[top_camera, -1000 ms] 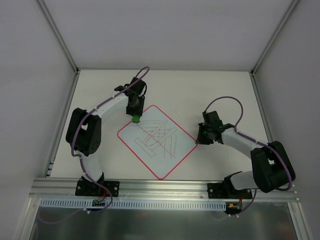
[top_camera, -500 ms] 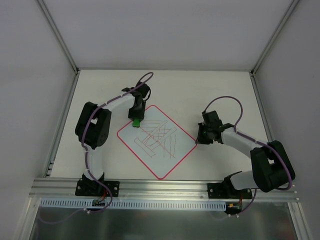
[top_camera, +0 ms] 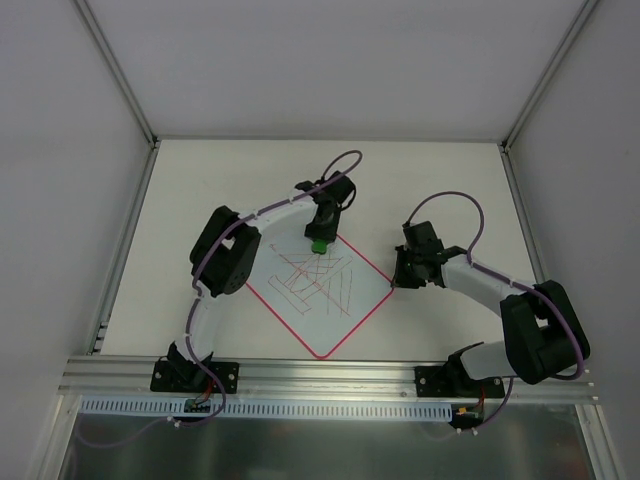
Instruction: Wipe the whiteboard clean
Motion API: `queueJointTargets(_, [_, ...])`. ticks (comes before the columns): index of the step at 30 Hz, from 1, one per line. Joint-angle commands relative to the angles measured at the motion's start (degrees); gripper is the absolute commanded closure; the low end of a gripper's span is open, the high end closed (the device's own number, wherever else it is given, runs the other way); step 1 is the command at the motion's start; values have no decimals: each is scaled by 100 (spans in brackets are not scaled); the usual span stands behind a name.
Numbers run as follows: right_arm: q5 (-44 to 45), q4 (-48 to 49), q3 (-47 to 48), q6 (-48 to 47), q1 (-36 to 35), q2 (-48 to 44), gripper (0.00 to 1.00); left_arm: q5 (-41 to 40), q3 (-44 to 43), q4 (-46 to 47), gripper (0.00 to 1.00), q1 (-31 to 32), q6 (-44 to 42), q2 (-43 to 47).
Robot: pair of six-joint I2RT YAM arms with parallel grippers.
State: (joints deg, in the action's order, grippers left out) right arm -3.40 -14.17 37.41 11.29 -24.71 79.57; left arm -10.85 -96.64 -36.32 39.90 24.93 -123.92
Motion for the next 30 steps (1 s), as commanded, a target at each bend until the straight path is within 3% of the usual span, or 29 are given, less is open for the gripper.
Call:
queueJointTargets(1, [50,-147,30,-39,-104,226,100,716,-127,-51,100,509,539,-642])
queueJointTargets(6, [76,-147,21,-22,-104,217,100,418,354,-60,100,335,873,-406])
queueJointTargets(14, [111,-138,12,-13,-96,261,100,57,1655,-95,100,-798,882,482])
queueJointTargets(30, [129,-147,30,-22,-104,313,100,13,2457,-385,100,-1626,724,1045])
